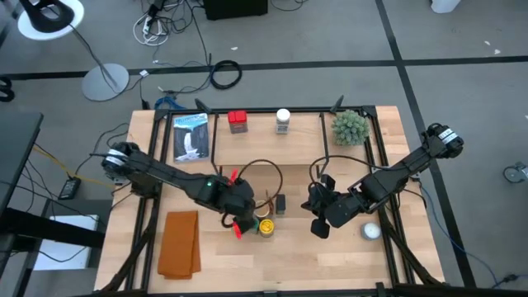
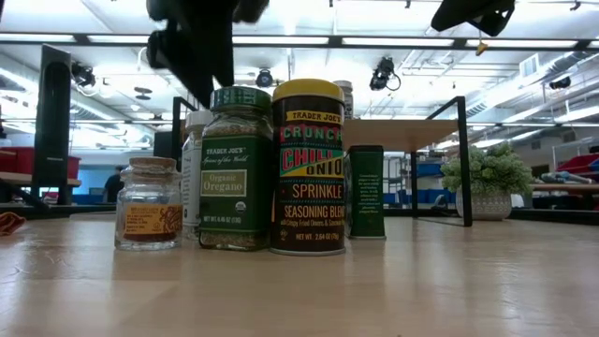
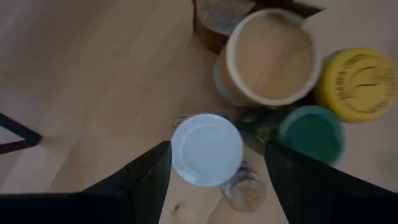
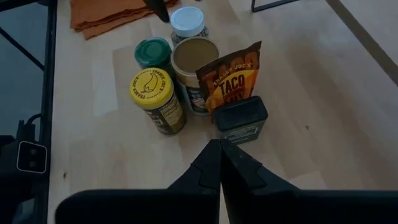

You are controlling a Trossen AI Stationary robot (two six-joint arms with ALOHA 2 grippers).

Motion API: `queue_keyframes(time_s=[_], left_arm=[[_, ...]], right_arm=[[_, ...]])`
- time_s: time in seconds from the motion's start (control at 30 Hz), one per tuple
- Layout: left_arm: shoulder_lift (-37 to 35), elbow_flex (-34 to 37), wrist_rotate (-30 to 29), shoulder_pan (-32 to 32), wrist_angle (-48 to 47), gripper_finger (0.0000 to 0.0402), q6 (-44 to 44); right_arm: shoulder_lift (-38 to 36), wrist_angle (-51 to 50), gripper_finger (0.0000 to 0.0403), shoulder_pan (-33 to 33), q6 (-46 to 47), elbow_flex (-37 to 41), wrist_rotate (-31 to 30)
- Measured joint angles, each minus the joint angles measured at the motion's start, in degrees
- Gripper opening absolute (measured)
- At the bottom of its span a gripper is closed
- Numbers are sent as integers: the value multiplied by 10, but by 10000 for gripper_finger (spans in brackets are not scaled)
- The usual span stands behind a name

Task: Shelf spices
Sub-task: Put the white seasoning bottle on the shelf aligned with the other white seasoning bottle

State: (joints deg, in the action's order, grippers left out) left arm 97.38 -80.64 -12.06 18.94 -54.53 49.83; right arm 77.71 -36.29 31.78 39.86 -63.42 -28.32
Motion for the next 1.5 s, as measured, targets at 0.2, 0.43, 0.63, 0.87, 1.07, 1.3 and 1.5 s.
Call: queue_keyframes(time_s=[0.2,0.43,0.63,0.87,1.07,1.3,1.5], left_arm=[[18,0,11,-8,1,255,13],[20,3,15,-13,-11,253,15],[20,3,20,-15,-10,253,15],[28,3,39,-15,-15,253,15],[47,3,50,-16,-7,253,15],[67,3,64,-17,2,253,13],[67,3,65,-17,9,253,-7]], right_arm=[[0,1,3,9,0,0,0],[0,2,6,12,0,0,0],[0,2,3,12,-3,0,-1],[0,2,6,12,-5,0,-1],[0,4,2,12,-5,0,-1],[0,4,6,12,-5,0,-1],[0,4,2,12,-7,0,-1]])
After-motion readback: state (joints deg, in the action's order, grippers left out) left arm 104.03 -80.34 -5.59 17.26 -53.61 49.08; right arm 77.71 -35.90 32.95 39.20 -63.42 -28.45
